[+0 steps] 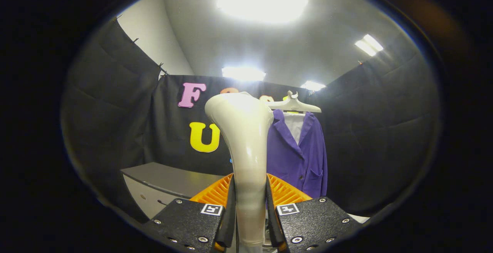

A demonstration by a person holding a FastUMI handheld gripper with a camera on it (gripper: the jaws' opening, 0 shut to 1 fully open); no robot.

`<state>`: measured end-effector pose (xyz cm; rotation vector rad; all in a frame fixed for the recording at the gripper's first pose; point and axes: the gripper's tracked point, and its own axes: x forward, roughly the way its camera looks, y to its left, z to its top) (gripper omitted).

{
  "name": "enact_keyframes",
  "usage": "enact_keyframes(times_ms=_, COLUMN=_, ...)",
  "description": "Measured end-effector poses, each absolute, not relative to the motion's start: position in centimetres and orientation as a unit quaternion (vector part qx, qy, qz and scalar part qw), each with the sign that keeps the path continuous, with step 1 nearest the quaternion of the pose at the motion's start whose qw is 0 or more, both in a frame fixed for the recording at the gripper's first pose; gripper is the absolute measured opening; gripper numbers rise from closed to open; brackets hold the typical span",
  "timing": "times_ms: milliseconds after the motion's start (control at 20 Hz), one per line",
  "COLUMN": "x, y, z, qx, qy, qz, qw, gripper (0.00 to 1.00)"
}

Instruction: Iron the clothes twice with a garment steamer, once on the left side and once on the right side.

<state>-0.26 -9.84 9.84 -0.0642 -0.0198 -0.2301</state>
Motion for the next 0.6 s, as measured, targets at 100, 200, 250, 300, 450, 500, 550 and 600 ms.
enact_keyframes(times_ms=100, x=1.8, y=-10.9, z=10.9, qx=-0.026, qy=-0.019, qz=-0.128, qw=0.991, gripper=0.36)
enact_keyframes(times_ms=200, x=3.8, y=-12.7, z=11.8, qx=-0.026, qy=-0.029, qz=-0.150, qw=0.988, gripper=0.36)
enact_keyframes(times_ms=250, x=4.9, y=-13.7, z=12.0, qx=-0.025, qy=-0.031, qz=-0.162, qw=0.986, gripper=0.36)
enact_keyframes(times_ms=300, x=6.0, y=-14.6, z=12.2, qx=-0.022, qy=-0.034, qz=-0.174, qw=0.984, gripper=0.36)
enact_keyframes(times_ms=450, x=9.4, y=-17.1, z=12.7, qx=-0.022, qy=-0.042, qz=-0.201, qw=0.978, gripper=0.36)
enact_keyframes(times_ms=500, x=10.4, y=-17.8, z=12.7, qx=-0.024, qy=-0.042, qz=-0.209, qw=0.977, gripper=0.36)
enact_keyframes(times_ms=550, x=11.5, y=-18.6, z=12.7, qx=-0.026, qy=-0.043, qz=-0.218, qw=0.975, gripper=0.36)
enact_keyframes(times_ms=600, x=12.6, y=-19.3, z=12.6, qx=-0.028, qy=-0.043, qz=-0.227, qw=0.973, gripper=0.36)
